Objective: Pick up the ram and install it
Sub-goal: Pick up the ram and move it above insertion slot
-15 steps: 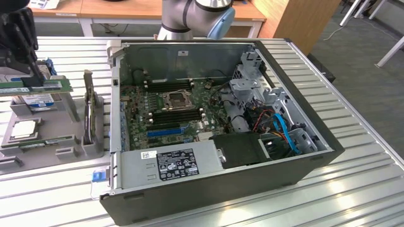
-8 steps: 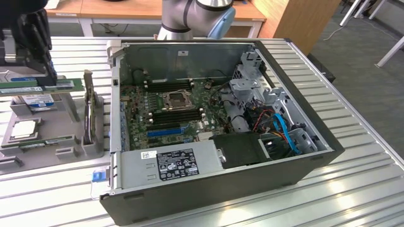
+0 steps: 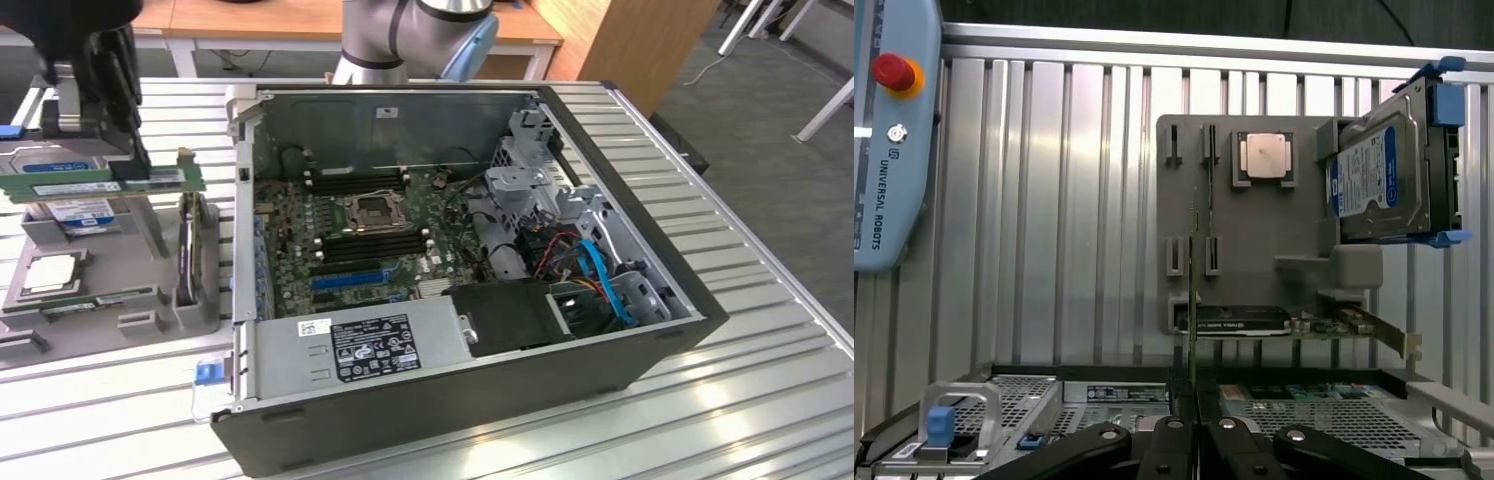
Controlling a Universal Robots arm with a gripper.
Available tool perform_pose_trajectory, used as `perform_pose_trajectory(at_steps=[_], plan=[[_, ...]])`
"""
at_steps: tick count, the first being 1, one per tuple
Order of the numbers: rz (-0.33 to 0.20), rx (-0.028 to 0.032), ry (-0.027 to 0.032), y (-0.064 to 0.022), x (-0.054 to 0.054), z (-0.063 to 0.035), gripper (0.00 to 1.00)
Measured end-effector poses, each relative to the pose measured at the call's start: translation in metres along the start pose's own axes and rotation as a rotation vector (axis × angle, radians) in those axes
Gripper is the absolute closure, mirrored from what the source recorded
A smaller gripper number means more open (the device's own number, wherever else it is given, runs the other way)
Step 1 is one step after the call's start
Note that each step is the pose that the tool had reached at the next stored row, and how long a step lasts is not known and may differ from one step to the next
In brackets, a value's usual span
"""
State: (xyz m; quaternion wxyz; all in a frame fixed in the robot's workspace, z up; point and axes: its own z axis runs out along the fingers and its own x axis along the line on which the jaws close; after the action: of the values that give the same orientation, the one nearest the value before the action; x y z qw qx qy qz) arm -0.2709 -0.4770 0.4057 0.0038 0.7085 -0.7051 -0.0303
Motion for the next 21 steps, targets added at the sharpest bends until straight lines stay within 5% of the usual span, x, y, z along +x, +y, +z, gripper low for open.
perform_pose_trajectory(at_steps=[21], plan=[[0.000,-0.0017,0.0001,-0.0594,0.000,-0.0029,0.89]])
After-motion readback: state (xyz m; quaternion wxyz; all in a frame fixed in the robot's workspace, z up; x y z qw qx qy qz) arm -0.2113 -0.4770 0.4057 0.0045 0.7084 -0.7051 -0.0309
